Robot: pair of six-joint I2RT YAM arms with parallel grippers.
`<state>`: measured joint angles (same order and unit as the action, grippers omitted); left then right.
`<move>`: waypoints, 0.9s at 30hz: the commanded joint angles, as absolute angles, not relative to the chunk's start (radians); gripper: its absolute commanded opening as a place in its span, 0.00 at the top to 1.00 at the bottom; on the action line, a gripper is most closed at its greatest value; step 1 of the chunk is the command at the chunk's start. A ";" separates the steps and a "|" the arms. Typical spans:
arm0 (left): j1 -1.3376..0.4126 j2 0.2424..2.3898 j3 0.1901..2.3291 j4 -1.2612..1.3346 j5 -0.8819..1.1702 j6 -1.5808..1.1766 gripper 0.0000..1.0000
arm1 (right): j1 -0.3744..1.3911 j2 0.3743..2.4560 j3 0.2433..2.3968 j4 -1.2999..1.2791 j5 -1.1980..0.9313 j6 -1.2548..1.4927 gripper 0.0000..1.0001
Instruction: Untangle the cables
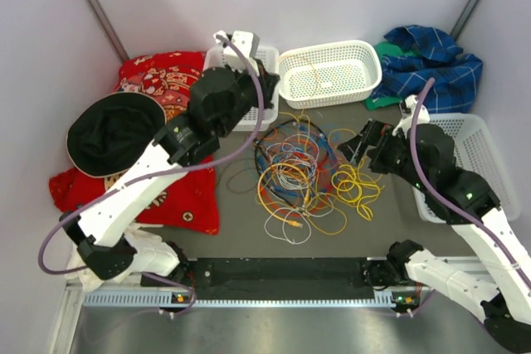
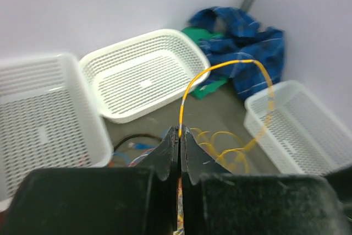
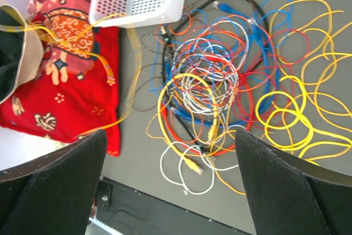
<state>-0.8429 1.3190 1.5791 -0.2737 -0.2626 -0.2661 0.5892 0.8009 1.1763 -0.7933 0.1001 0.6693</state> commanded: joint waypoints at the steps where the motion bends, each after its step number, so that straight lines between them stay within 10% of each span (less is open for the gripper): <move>1: -0.712 1.428 1.735 -0.485 -0.356 -0.280 1.00 | 0.594 0.741 1.146 -0.753 0.170 0.649 0.03; 26: -0.244 2.046 2.045 -0.413 -0.058 -0.472 1.00 | 0.589 0.903 1.106 -0.683 0.204 0.528 0.03; 27: -0.244 2.057 2.058 -0.425 -0.064 -0.459 0.85 | 0.589 0.910 1.103 -0.681 0.203 0.523 0.02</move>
